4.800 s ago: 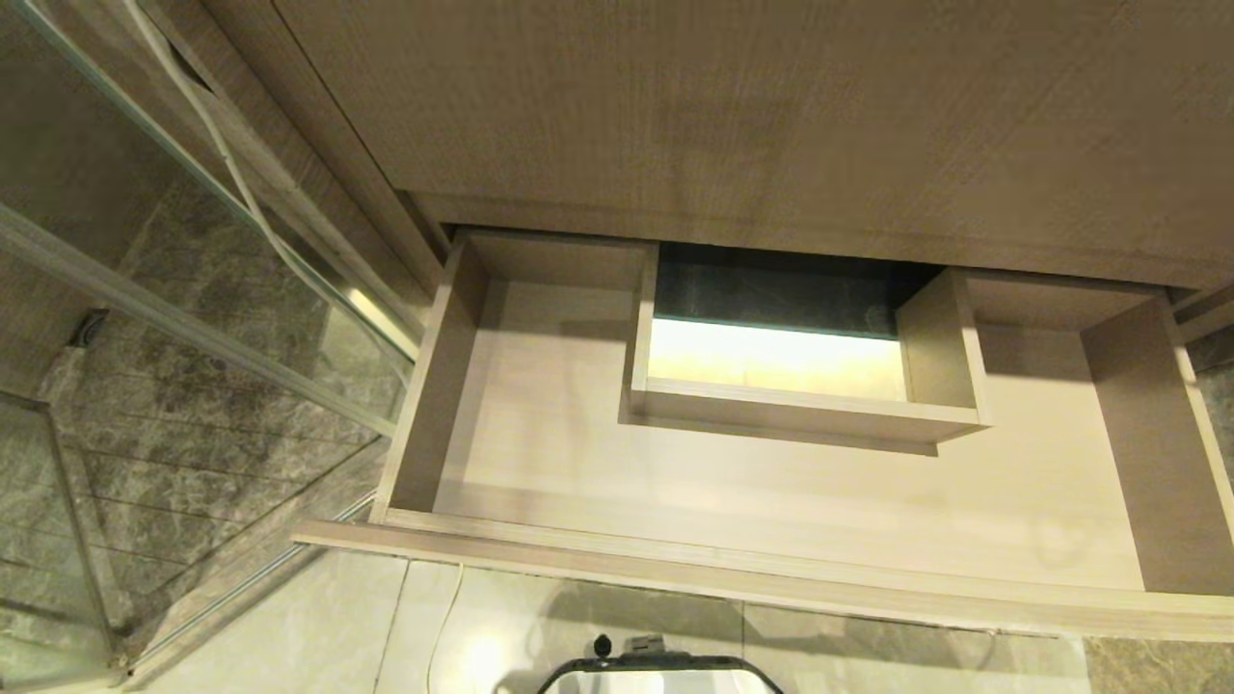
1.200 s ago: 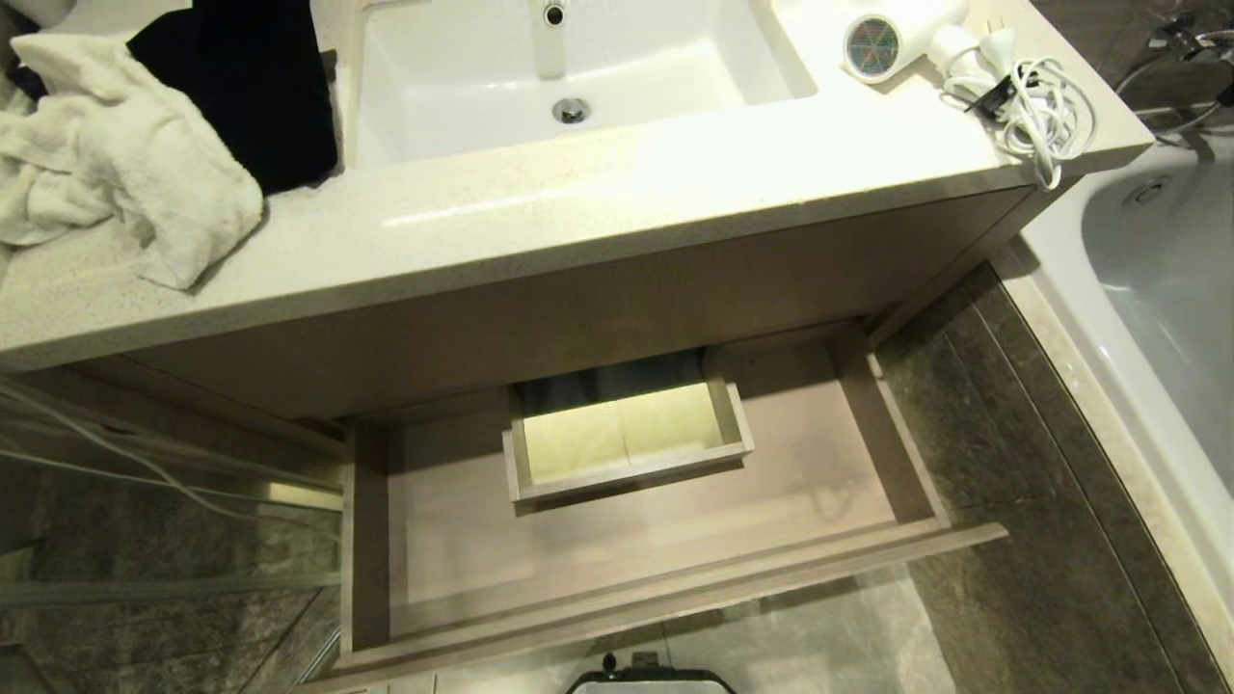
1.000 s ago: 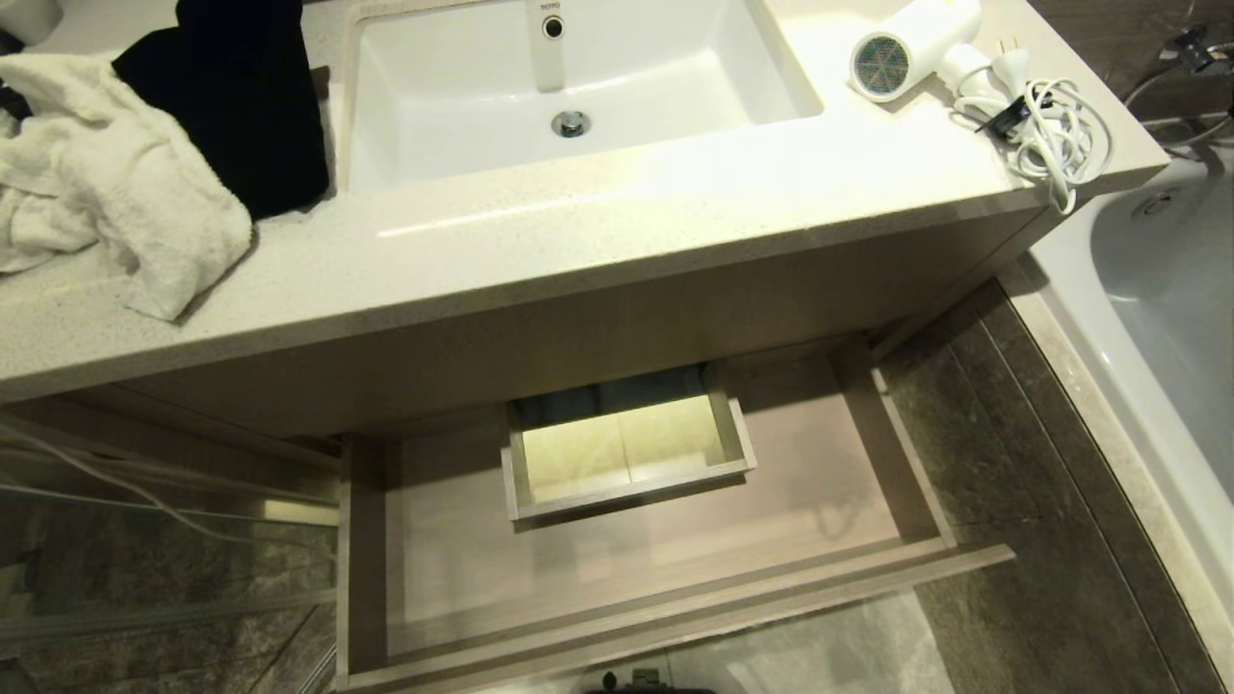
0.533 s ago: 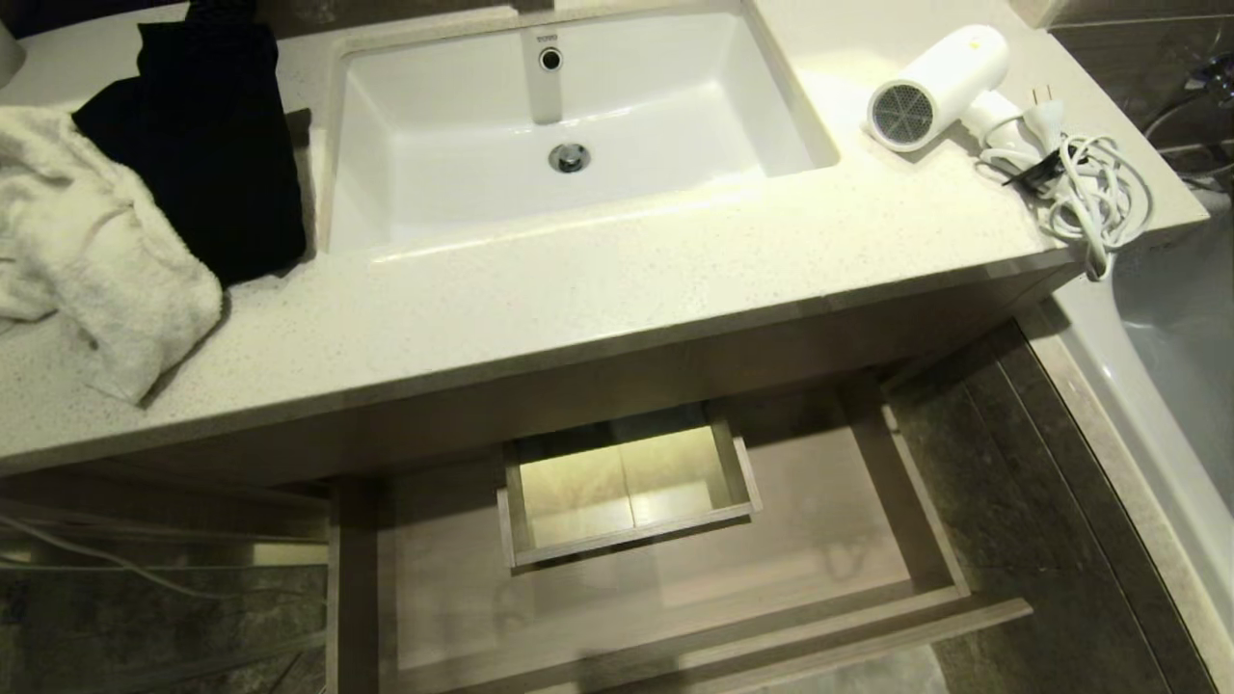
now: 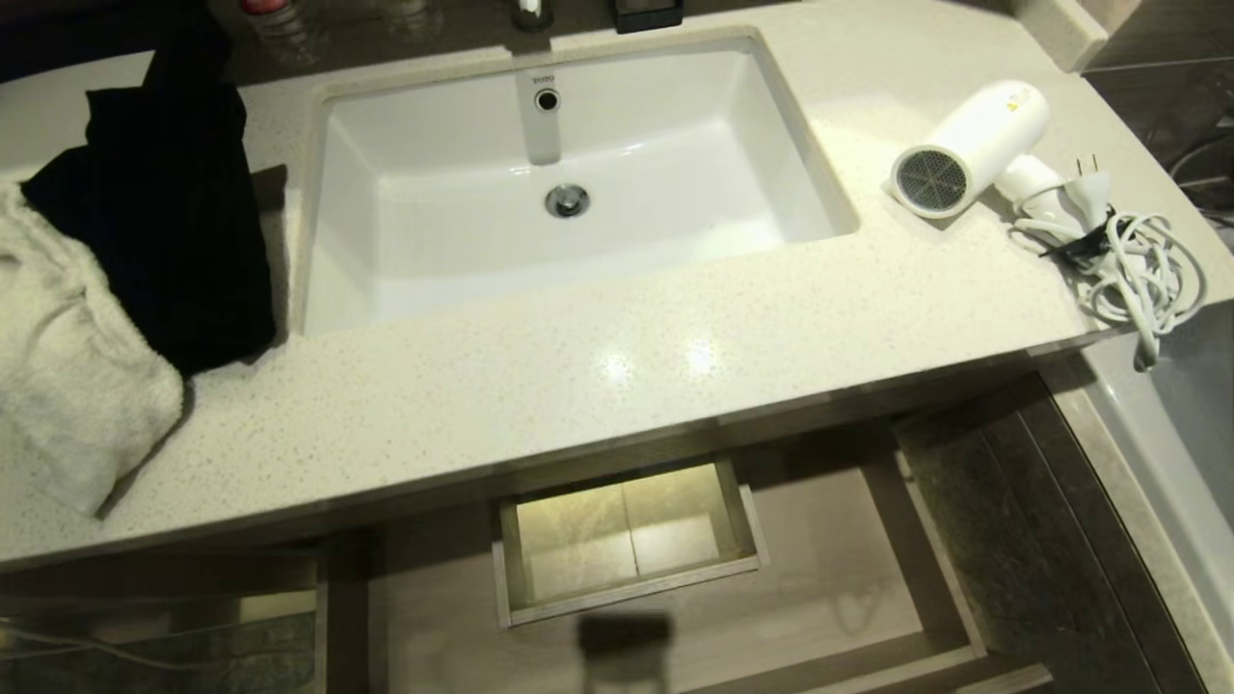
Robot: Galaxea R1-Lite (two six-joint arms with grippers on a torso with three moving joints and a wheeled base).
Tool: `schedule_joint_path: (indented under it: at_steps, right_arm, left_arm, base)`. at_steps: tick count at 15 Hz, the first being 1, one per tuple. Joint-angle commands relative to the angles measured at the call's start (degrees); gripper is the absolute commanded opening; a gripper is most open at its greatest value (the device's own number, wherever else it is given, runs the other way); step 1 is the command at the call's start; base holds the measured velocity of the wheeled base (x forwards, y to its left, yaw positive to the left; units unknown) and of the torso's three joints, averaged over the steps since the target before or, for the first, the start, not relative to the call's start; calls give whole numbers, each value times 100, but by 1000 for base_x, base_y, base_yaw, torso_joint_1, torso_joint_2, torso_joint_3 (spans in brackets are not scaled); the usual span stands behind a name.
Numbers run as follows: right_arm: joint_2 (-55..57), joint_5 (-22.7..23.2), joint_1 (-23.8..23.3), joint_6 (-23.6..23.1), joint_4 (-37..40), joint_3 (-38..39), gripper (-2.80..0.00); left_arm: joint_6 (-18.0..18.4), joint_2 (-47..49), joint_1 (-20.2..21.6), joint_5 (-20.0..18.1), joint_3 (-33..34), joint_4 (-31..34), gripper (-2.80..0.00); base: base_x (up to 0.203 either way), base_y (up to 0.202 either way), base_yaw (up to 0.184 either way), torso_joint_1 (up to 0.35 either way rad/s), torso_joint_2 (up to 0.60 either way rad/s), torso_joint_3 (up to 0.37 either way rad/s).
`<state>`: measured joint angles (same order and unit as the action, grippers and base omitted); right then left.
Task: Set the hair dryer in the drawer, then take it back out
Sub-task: Pick up the hairdryer
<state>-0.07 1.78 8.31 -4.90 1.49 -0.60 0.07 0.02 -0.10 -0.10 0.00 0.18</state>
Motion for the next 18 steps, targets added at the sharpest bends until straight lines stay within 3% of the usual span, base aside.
schedule_joint_path:
  at_steps: [1,10,12,14,18]
  right_arm:
    - [-222,7,4,6,9,7,-280]
    - [-222,1,4,-72,14,-230,-280]
    - [-163,-24,-1,-75,330,-1378,-280]
    - [497,-101,-11,-62,963,-3200,-280]
    - [3459,-275,2,13,2743,-6250,-280]
  left_arm:
    - [1,-2,1,1,0,-1,-280]
    - [1,-2,1,1,9,-1,-280]
    - [1,-2,1,1,8,-1,-280]
    - [1,-2,1,1,2,-1,-280]
    - [1,-2,1,1,1,-1,-280]
  base:
    - [0,0,0,396,-342,39]
    - [0,0,0,72,-59,12]
    - [0,0,0,0,0,0]
    - [0,0,0,0,0,0]
    - [0,0,0,0,0,0]
